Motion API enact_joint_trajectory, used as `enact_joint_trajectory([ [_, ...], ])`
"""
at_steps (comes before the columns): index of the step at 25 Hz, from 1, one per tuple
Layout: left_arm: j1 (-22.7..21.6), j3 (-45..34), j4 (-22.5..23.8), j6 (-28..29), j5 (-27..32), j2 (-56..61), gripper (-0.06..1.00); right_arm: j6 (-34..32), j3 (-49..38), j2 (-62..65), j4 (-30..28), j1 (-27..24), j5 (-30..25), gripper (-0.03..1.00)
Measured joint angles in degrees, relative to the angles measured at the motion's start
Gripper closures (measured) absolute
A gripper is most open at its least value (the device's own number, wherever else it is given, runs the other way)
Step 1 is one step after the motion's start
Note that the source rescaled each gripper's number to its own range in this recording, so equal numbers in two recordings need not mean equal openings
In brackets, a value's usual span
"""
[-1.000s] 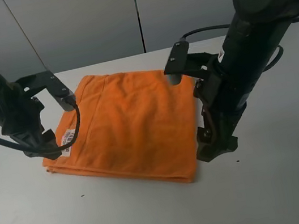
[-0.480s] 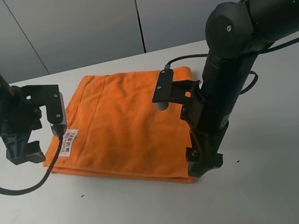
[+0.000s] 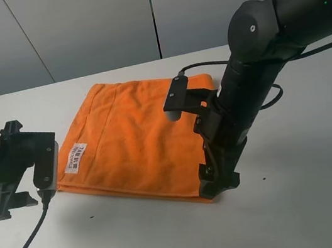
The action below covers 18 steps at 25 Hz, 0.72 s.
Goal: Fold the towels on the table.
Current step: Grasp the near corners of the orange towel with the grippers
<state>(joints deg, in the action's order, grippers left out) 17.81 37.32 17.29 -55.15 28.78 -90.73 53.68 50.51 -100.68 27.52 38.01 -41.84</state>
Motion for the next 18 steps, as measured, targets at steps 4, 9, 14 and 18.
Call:
enact_joint_trajectory([
  [4, 0.02, -0.44, -2.54, -5.43, -1.56, 0.15, -0.06, 2.51, 0.00, -1.85, 0.13, 0.13, 0.56, -0.03],
  [9, -1.60, -0.58, -7.76, -11.80, -1.80, -0.20, -0.06, 2.97, 0.00, -3.42, 0.13, 1.00, 0.97, -0.03],
  [14, -4.66, -0.58, -15.51, -20.51, -1.89, -0.20, -0.06, -0.41, -0.46, -3.42, -4.59, 6.10, 4.26, -0.03],
  [18, -5.04, -0.58, -20.44, -27.27, -2.02, -0.51, -0.06, -10.23, -0.46, -3.42, -13.31, 9.52, 8.00, -0.03],
])
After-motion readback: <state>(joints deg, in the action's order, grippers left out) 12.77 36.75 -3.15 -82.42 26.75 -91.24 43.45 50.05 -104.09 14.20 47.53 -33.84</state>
